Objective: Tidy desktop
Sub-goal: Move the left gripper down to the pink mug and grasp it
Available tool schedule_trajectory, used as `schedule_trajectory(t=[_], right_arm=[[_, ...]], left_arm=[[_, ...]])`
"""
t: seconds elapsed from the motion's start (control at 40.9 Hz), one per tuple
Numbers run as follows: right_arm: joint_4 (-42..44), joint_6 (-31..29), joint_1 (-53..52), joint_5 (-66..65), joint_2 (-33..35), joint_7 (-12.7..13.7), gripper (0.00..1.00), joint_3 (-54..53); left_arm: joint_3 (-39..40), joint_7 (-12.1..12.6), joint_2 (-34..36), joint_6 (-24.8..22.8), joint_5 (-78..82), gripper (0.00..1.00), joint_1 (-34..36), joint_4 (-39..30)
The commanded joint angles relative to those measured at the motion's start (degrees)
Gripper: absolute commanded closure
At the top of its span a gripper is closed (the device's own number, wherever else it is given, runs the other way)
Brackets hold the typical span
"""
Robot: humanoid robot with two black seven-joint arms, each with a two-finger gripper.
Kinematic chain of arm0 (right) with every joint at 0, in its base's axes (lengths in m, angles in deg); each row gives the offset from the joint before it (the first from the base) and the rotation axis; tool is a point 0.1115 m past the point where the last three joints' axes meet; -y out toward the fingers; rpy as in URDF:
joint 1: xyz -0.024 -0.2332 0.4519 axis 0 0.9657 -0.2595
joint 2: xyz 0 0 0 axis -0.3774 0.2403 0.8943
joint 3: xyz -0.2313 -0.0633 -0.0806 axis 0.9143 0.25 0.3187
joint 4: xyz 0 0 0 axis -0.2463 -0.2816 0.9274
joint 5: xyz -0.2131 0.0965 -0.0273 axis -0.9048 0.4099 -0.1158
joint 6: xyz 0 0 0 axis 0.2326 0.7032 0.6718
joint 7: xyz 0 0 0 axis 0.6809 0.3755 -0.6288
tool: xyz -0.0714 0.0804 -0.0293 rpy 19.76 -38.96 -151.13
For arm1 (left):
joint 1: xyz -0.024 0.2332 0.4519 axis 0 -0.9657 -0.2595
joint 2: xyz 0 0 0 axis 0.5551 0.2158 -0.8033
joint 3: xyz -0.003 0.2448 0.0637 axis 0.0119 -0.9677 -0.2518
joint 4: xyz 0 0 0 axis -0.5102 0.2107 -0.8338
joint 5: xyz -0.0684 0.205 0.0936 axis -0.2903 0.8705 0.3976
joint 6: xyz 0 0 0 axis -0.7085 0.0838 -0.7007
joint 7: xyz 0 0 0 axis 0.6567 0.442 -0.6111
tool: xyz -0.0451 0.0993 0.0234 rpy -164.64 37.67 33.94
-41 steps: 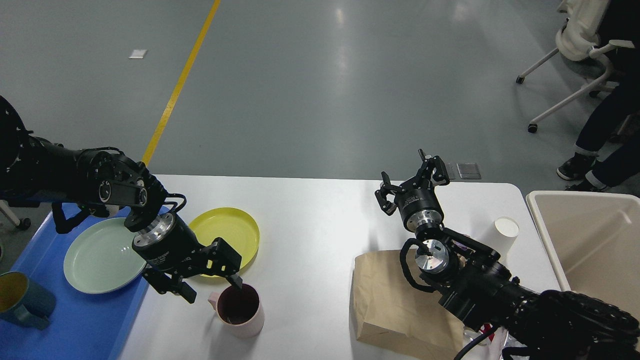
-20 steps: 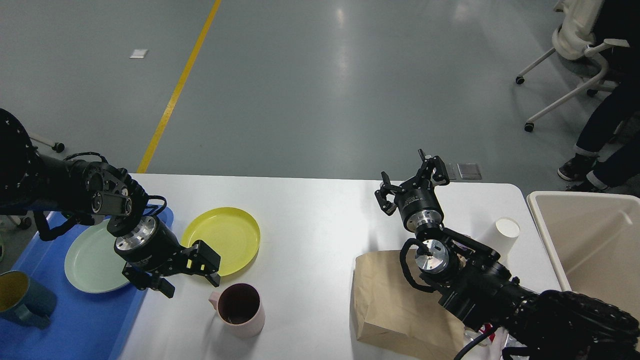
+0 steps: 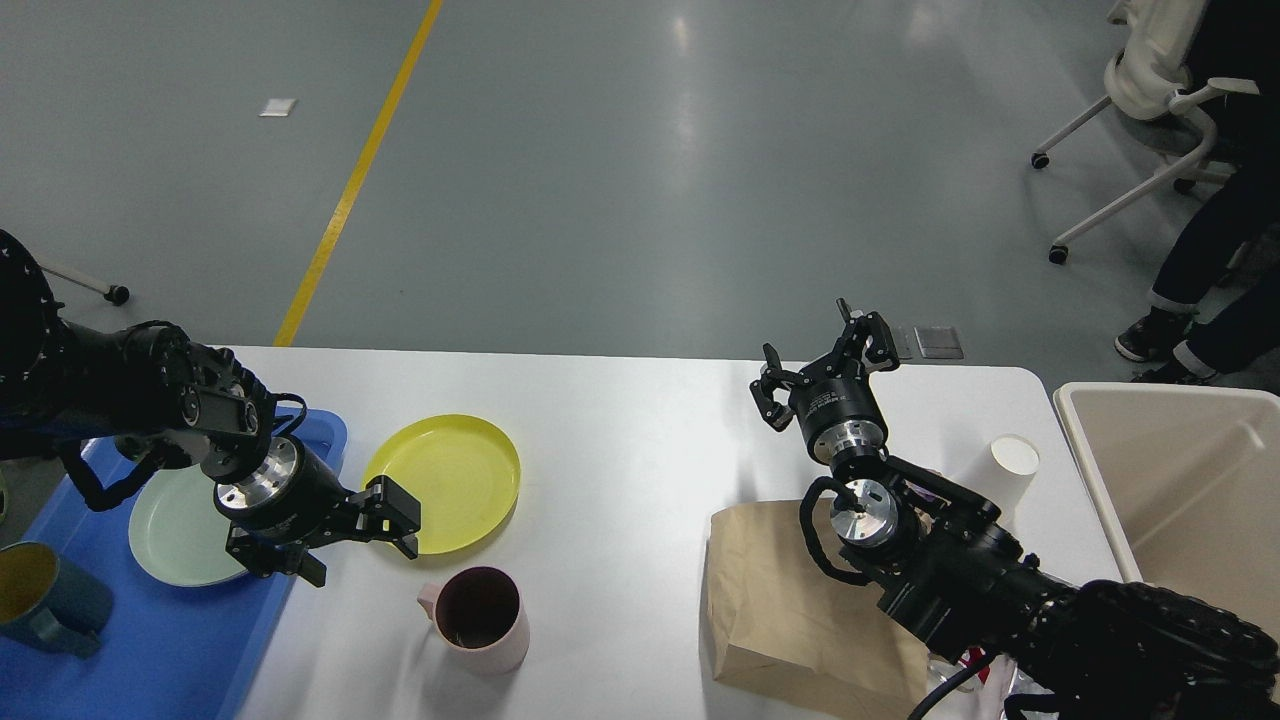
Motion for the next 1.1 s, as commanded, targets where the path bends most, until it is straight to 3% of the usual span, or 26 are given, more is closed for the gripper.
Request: schedule_trajectory(t=[0.0,0.098,0.244,0.684,1.075], right_arm=[[0.00,0.00,-0.01,0.00,0.00,0.00,0.00,0.00],[-0.01,0.00,-0.01,0.00,0.00,0.00,0.00,0.00],[0.00,0.00,-0.01,0.00,0.00,0.00,0.00,-0.09],[0.00,0.00,-0.01,0.00,0.00,0.00,0.00,0.00],[-0.09,0.00,-0.01,0.00,0.00,0.00,0.00,-0.09]], left_arm=[[4.12,1.86,-1.07,-0.21,4.94,0.01,-0.36,-0.12],[8.78,4.68,-1.95,-0.21,4.42,0.01,-1.41,-0.64],[10.20,5.21,-2.13,0.76,2.84,0.01,-1.68,-5.03],[9.85,8.29,-2.04,14.03,-2.43,0.06,-4.31,-9.70],[10.72,8.38,-3.62,23.00,-10.34,0.06,-8.01,-9.70]])
